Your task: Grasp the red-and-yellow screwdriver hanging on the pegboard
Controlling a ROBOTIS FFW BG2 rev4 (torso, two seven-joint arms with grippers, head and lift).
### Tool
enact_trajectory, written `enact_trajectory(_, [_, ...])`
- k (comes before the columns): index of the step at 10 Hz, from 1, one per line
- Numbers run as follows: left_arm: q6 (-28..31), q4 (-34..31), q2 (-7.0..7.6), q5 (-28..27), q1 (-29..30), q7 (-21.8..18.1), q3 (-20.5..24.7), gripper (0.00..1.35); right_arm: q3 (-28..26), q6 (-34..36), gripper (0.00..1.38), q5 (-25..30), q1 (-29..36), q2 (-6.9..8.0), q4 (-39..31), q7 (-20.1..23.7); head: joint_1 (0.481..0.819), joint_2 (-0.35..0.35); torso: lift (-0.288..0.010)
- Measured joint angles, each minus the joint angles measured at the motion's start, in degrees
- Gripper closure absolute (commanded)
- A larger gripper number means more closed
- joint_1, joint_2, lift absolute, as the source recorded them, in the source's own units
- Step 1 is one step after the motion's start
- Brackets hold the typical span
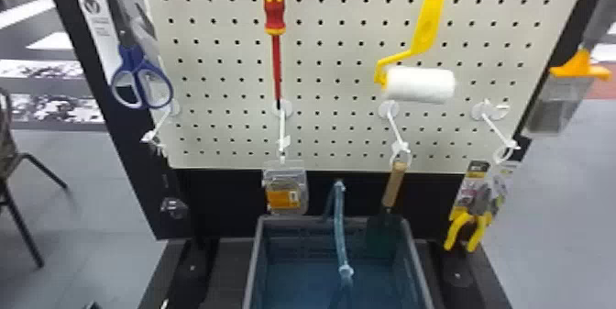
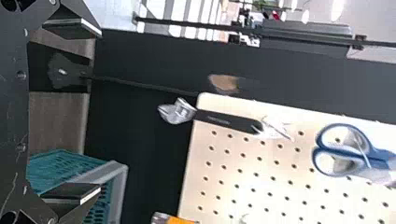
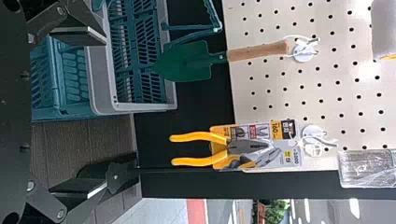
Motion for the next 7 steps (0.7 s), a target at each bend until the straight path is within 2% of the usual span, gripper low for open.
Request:
enact_trajectory(2, [4.89, -6.00, 1.51, -1.05, -2.65, 0.00, -0.47, 0.14, 0.01, 0.00, 0.22, 0.00, -0.07, -0.14, 0.08, 0.09, 0.549, 0.000, -0.100])
enact_trajectory(4, [13.77, -15.84, 1.63, -2.51, -4.79, -0.18, -0.11, 0.14, 0.00, 0.00, 0.22, -0.01, -0.07, -0.14, 0.12, 0.08, 0.549, 0.000, -0.100])
enact_trajectory(6, [25.95, -25.65, 1.70, -4.17, -9.52, -3.65, 0.25, 0.14, 0.01, 0.00, 0.22, -0.01, -0.09, -0.15, 0.11, 0.11, 0.549, 0.000, -0.100])
enact_trajectory(7, [30.28, -27.85, 1.72, -4.51, -12.81, -5.32, 0.37, 0.14, 0.02, 0.00, 0.22, 0.00, -0.17, -0.15, 0.12, 0.10, 0.549, 0.000, -0.100])
